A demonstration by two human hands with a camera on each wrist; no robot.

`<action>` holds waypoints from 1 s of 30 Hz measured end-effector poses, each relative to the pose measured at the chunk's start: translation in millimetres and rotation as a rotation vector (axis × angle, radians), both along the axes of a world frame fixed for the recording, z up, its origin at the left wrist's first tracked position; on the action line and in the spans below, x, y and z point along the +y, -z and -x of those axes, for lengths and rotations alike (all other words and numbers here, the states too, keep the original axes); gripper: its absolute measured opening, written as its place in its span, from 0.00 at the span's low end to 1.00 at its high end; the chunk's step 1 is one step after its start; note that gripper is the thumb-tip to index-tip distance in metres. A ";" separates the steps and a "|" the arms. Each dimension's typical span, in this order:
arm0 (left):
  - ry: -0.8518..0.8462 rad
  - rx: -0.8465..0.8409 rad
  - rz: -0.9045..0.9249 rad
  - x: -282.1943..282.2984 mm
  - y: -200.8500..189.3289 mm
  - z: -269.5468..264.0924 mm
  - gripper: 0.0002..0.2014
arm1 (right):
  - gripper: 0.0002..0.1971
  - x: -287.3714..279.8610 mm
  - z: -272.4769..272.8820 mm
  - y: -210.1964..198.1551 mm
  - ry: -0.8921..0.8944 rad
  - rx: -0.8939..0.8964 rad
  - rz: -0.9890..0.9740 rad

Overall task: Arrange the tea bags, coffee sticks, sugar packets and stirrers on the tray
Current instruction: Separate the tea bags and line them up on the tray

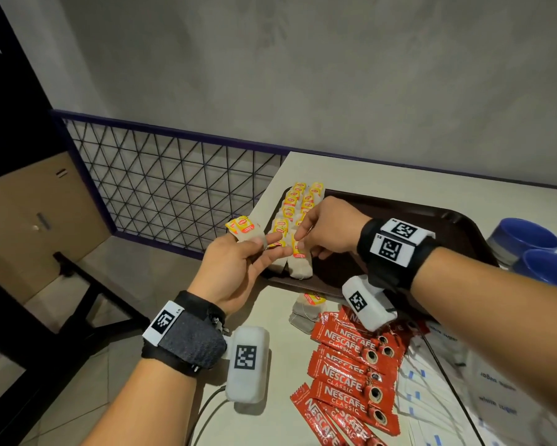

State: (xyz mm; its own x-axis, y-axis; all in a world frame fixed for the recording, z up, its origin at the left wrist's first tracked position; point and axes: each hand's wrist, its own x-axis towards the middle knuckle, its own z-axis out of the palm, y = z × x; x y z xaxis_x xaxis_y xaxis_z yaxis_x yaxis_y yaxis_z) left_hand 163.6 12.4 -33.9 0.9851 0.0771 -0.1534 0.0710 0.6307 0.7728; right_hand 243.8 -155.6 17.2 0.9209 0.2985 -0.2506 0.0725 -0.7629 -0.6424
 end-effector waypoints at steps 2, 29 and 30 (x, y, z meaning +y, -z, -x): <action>0.008 -0.010 0.012 0.2 0.1 0.3 0.10 | 0.10 1.7 -4.1 2.0 0.024 0.027 -0.011; 0.238 -0.101 -0.292 1.3 9.6 2.6 0.15 | 0.04 -20.6 24.6 -22.7 -0.109 -0.205 -0.326; 0.207 -0.092 -0.280 1.6 9.4 2.0 0.13 | 0.04 -21.3 23.4 -23.3 -0.097 -0.216 -0.352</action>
